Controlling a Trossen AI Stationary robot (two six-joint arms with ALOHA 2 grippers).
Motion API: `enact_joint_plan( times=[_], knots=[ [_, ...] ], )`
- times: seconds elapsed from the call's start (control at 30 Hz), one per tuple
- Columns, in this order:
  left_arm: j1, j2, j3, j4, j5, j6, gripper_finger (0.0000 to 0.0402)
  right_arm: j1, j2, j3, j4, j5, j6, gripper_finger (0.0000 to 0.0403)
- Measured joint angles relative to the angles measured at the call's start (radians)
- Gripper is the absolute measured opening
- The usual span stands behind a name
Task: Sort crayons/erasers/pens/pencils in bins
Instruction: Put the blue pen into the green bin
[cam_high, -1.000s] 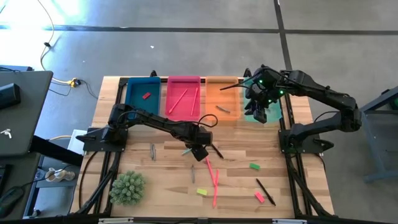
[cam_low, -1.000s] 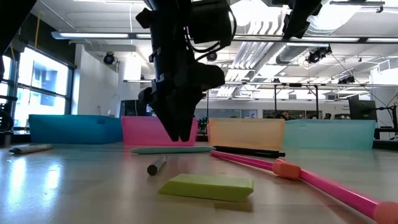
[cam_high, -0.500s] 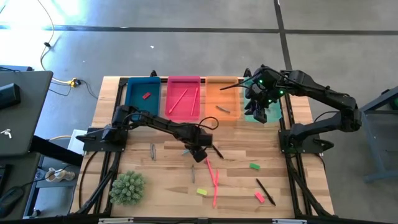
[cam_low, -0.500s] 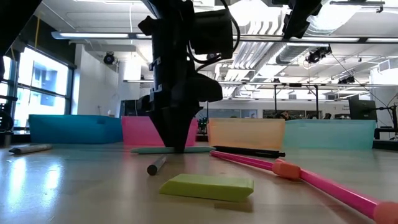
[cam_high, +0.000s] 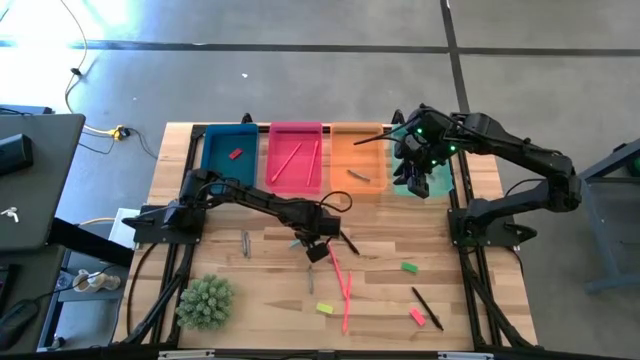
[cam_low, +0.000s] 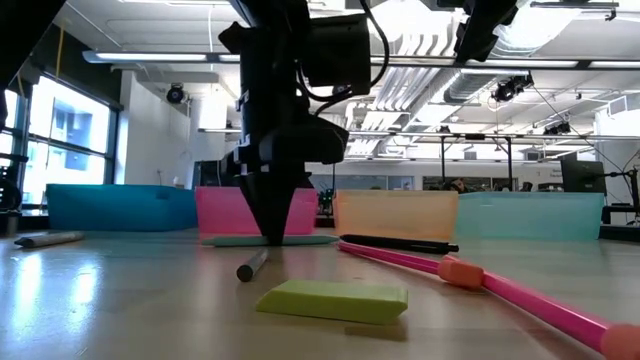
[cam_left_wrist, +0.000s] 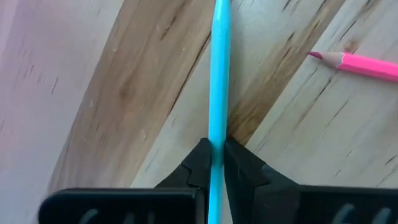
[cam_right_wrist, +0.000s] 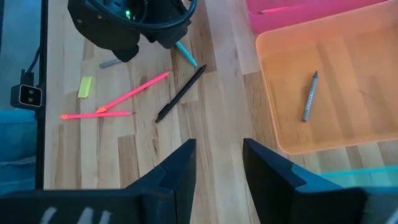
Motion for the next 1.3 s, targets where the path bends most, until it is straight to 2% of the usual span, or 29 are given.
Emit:
enact_joint_plan(
  times=[0.2, 0.43, 0.6, 0.9, 1.1, 1.3],
  knots=[
    [0.005, -0.016, -0.004, 0.005, 0.064, 0.025, 0.0005, 0.000, 0.000, 0.000, -0.017, 0.000, -0.002, 0.0124],
    [0.024, -0.082, -0.008, 0.006, 0.197, 0.082, 0.0002, 0.000, -0.001, 0.000, -0.037, 0.000, -0.004, 0.0124],
    [0.052, -0.131, -0.007, 0.019, 0.219, 0.117, 0.0002, 0.001, -0.027, 0.000, -0.039, -0.001, 0.003, 0.0124],
    [0.105, -0.232, -0.005, 0.091, 0.229, 0.164, 0.0000, 0.001, -0.094, 0.000, -0.002, -0.003, 0.111, 0.0124],
    [0.160, -0.295, -0.004, 0.188, 0.338, 0.206, 0.0003, 0.014, -0.113, 0.000, 0.017, -0.005, 0.220, 0.0124],
    [0.216, -0.338, -0.004, 0.291, 0.433, 0.225, 0.0002, 0.084, -0.113, 0.000, 0.065, -0.005, 0.315, 0.0124]
  ],
)
